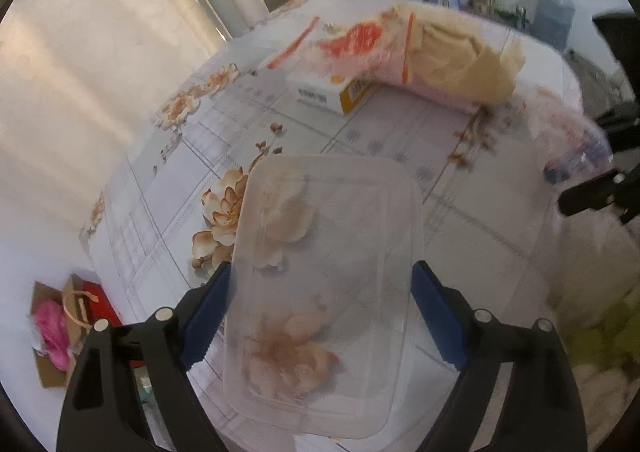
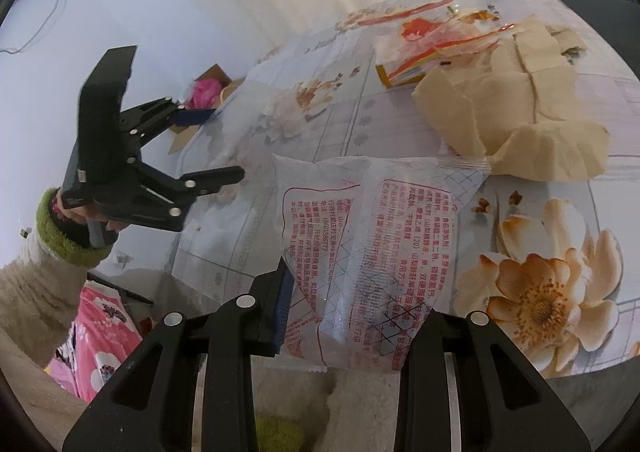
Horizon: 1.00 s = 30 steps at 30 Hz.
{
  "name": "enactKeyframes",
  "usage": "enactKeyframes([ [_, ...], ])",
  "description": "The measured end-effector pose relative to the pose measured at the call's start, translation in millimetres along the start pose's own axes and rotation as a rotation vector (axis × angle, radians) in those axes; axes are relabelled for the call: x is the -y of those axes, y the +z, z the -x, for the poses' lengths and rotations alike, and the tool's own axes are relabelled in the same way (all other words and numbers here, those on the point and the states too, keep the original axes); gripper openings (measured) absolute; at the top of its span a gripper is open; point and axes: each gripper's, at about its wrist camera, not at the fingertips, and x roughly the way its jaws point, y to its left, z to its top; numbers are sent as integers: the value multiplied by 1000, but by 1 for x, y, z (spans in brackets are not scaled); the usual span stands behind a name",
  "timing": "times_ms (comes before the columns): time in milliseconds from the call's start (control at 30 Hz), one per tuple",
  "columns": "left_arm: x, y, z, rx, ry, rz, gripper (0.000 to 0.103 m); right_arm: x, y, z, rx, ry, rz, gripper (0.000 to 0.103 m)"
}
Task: Collect trash
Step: 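Grasp the clear plastic box with the left gripper while the right holds the bag, then carry the printed bag and clear box over the blue wastebasket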
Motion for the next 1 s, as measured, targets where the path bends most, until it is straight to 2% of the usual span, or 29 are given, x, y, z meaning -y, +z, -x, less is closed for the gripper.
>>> enactKeyframes([
  [333,-1,9,47,108,-149,192,85,10,-13,37,81,18,-40,30],
  [533,17,31,68,179,-222,221,85,23,-24,73,148,8,-71,30],
  [733,47,75,76,252,-340,213,85,51,-49,120,240,-14,-158,30],
  [900,92,135,71,286,-461,166,85,83,-69,165,333,-75,-243,30],
  [1000,125,176,64,287,-530,131,85,116,-91,202,407,-148,-331,30],
])
